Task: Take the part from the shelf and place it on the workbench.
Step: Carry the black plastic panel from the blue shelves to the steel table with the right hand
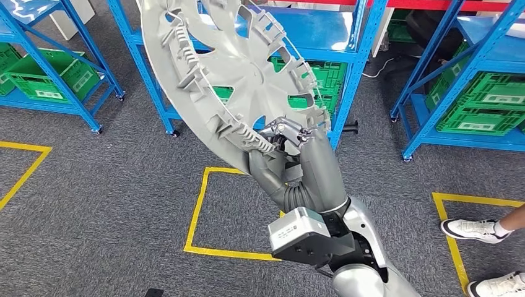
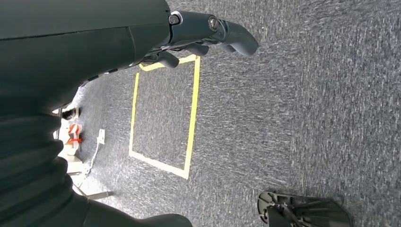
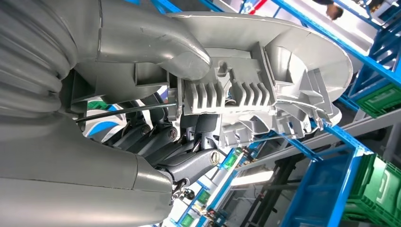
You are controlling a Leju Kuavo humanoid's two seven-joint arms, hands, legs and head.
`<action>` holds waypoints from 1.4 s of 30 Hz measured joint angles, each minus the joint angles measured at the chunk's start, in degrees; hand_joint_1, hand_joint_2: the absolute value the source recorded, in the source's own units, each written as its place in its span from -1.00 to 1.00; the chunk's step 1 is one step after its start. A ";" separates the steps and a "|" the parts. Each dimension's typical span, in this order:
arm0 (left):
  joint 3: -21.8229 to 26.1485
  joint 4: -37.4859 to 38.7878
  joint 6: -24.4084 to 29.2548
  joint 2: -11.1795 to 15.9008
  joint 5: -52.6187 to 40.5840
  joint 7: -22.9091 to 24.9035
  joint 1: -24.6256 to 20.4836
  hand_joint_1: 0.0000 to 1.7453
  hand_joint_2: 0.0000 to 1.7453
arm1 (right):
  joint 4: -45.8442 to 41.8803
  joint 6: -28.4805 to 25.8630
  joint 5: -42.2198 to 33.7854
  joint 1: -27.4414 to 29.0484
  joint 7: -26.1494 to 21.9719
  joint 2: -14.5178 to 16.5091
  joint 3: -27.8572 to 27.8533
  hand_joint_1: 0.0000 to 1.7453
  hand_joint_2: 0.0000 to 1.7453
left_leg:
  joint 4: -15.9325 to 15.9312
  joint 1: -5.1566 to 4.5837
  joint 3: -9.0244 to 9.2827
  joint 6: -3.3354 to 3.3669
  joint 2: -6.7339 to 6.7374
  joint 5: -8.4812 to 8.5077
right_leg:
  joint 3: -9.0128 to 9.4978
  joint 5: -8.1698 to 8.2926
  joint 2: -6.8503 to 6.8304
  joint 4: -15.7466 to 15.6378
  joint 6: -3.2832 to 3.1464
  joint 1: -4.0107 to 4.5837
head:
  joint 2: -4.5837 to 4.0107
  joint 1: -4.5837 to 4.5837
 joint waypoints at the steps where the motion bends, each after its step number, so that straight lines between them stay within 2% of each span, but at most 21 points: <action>1: 0.00 0.00 0.01 0.00 -0.01 -0.04 -0.02 -1.00 1.00 | 0.03 -0.01 0.03 0.00 -0.03 0.00 0.00 1.00 1.00 | 0.44 -0.08 -0.33 -0.21 -0.03 -0.09 | 1.92 0.80 0.00 -3.32 -0.29 0.14 | 0.00 0.05; 3: 0.00 0.00 0.04 0.00 -0.04 -0.10 -0.04 -1.00 1.00 | 0.05 -0.08 0.09 0.02 -0.11 -0.01 -0.01 1.00 1.00 | 0.91 -0.20 -0.80 -0.80 -0.07 -0.12 | 3.44 1.08 0.04 -6.46 -0.90 0.37 | 0.00 0.11; 7: 0.00 0.00 0.06 0.02 -0.05 -0.26 -0.01 -1.00 1.00 | 0.07 -0.22 0.34 0.10 -0.16 -0.03 -0.02 1.00 1.00 | 1.57 -0.14 -1.42 -2.11 -0.16 -0.61 | 3.24 1.85 0.05 -7.14 -2.14 0.12 | 0.00 -0.02; 9: 0.00 0.00 0.06 0.00 -0.05 -0.28 0.00 -1.00 1.00 | 0.07 -0.27 0.41 0.12 -0.19 -0.04 -0.02 1.00 1.00 | 6.12 0.12 -3.46 -2.88 -0.24 -3.40 | 3.26 2.16 -0.02 -7.48 -2.55 -0.17 | 0.00 -0.26; 11: 0.00 0.01 0.06 0.00 -0.05 -0.29 0.07 -1.00 1.00 | 0.08 -0.31 0.45 0.22 -0.21 -0.04 -0.02 1.00 1.00 | 13.16 0.52 -6.54 -3.51 -0.25 -6.42 | 3.12 2.27 -0.04 -7.48 -2.65 -0.22 | 0.00 -0.36; 12: 0.00 0.02 0.06 0.00 -0.05 -0.28 0.12 -1.00 1.00 | 0.08 -0.32 0.45 0.30 -0.21 -0.04 -0.02 1.00 1.00 | 15.26 0.68 -7.45 -3.71 -0.25 -6.81 | 3.08 2.30 -0.03 -7.46 -2.63 -0.23 | -0.01 -0.36; 13: 0.00 0.02 0.06 0.01 -0.05 -0.28 0.15 -1.00 1.00 | 0.09 -0.32 0.45 0.35 -0.20 -0.04 -0.02 1.00 1.00 | 15.14 0.80 -7.34 -3.81 -0.25 -6.04 | 3.06 2.35 -0.01 -7.44 -2.58 -0.25 | -0.01 -0.37; 14: 0.00 0.02 0.06 0.01 -0.05 -0.28 0.15 -1.00 1.00 | 0.09 -0.32 0.45 0.39 -0.20 -0.04 -0.02 1.00 1.00 | 12.84 0.90 -6.20 -3.84 -0.24 -4.35 | 3.08 2.39 0.01 -7.42 -2.50 -0.29 | -0.01 -0.37; 16: 0.00 0.01 0.06 0.02 -0.05 -0.28 0.12 -1.00 1.00 | 0.09 -0.33 0.46 0.37 -0.20 -0.04 -0.02 1.00 1.00 | 4.89 0.91 -2.33 -3.63 -0.28 -0.88 | 3.06 2.53 0.06 -7.44 -2.14 -0.31 | -0.01 -0.38; 18: 0.00 0.01 0.06 0.01 -0.05 -0.34 0.08 -1.00 1.00 | 0.09 -0.34 0.48 0.33 -0.26 -0.03 -0.02 1.00 1.00 | 0.19 0.62 -0.24 -2.97 -0.39 0.28 | 2.81 2.83 0.05 -7.53 -1.46 -0.25 | -0.01 -0.37; 21: 0.00 0.02 0.06 -0.02 -0.05 -0.42 0.19 -1.00 1.00 | 0.08 -0.24 0.40 0.39 -0.51 -0.05 -0.02 1.00 1.00 | -0.51 0.40 -0.44 -1.60 -0.77 0.65 | 2.67 3.23 -0.28 -7.85 -0.27 -0.31 | 0.00 -0.33; 24: 0.02 0.01 0.07 -0.08 -0.03 -0.41 0.19 -1.00 1.00 | 0.07 -0.01 0.21 0.46 -0.92 -0.08 -0.02 1.00 1.00 | -1.30 0.69 -0.37 -0.45 -1.26 1.51 | 1.45 0.81 -0.38 -4.94 0.20 -0.26 | -0.01 -0.13; 27: 0.03 0.00 0.09 -0.07 -0.03 -0.41 0.17 -1.00 1.00 | 0.07 0.05 0.17 0.50 -1.05 -0.09 -0.02 1.00 1.00 | -1.35 0.68 -0.47 -0.24 -1.42 1.65 | 0.49 -0.74 -0.31 -2.72 0.17 -0.20 | -0.01 -0.02; 30: 0.06 0.04 0.25 -0.09 0.00 -0.48 0.30 -1.00 1.00 | 0.07 0.21 0.31 1.25 -1.26 -0.25 -0.02 1.00 1.00 | -1.05 0.55 -0.84 -0.11 -2.29 1.72 | -2.21 -3.38 -0.07 4.04 0.14 -0.16 | -0.01 0.05; 31: 0.07 0.07 0.31 -0.11 -0.01 -0.53 0.38 -1.00 1.00 | 0.04 0.28 0.45 1.69 -1.30 -0.34 -0.02 1.00 1.00 | -0.73 0.51 -1.08 -0.10 -3.01 1.73 | -2.07 -3.08 0.18 4.49 0.06 -0.17 | -0.01 0.11; 33: 0.07 0.11 0.34 -0.16 -0.06 -0.60 0.47 -1.00 1.00 | -0.10 0.41 0.79 2.30 -1.26 -0.50 -0.02 1.00 1.00 | 0.13 0.47 -1.68 -0.39 -4.56 1.62 | 1.46 -0.16 1.78 -1.49 -0.23 -0.25 | -0.01 0.25; 35: 0.07 0.10 0.33 -0.17 -0.15 -0.56 0.43 -1.00 1.00 | -0.44 0.57 1.01 2.46 -1.30 -0.64 -0.02 1.00 1.00 | 0.75 0.41 -2.30 -1.00 -5.57 1.54 | 3.81 0.96 3.02 -6.26 -0.46 -0.28 | -0.01 0.32; 36: 0.07 0.10 0.32 -0.17 -0.22 -0.52 0.46 -1.00 1.00 | -0.63 0.68 1.10 2.51 -1.28 -0.71 -0.02 1.00 1.00 | 0.79 0.45 -2.57 -1.40 -6.01 1.61 | 3.93 0.79 3.05 -6.74 -0.63 -0.19 | -0.01 0.33; 38: 0.07 0.15 0.32 -0.12 -0.49 -0.45 0.67 -1.00 1.00 | -1.13 0.96 1.37 2.55 -0.90 -0.73 -0.02 1.00 1.00 | 0.61 0.60 -2.88 -2.17 -6.42 1.84 | 3.93 1.19 1.93 -7.07 -1.28 -0.14 | -0.01 0.34; 40: 0.07 0.19 0.32 -0.13 -0.85 -0.42 0.81 -1.00 1.00 | -1.83 1.12 1.78 2.66 -0.36 -0.66 -0.03 1.00 1.00 | 2.15 0.56 -3.80 -2.91 -4.41 0.79 | 4.14 1.49 0.79 -7.57 -2.03 -0.34 | -0.01 -0.04; 42: 0.07 0.18 0.32 -0.20 -1.12 -0.42 0.72 -1.00 1.00 | -2.49 1.14 2.21 3.05 -0.09 -0.63 -0.06 1.00 1.00 | 7.90 0.65 -6.48 -3.60 -1.71 -2.34 | 4.25 1.53 -0.51 -7.78 -2.44 -0.40 | -0.01 -0.52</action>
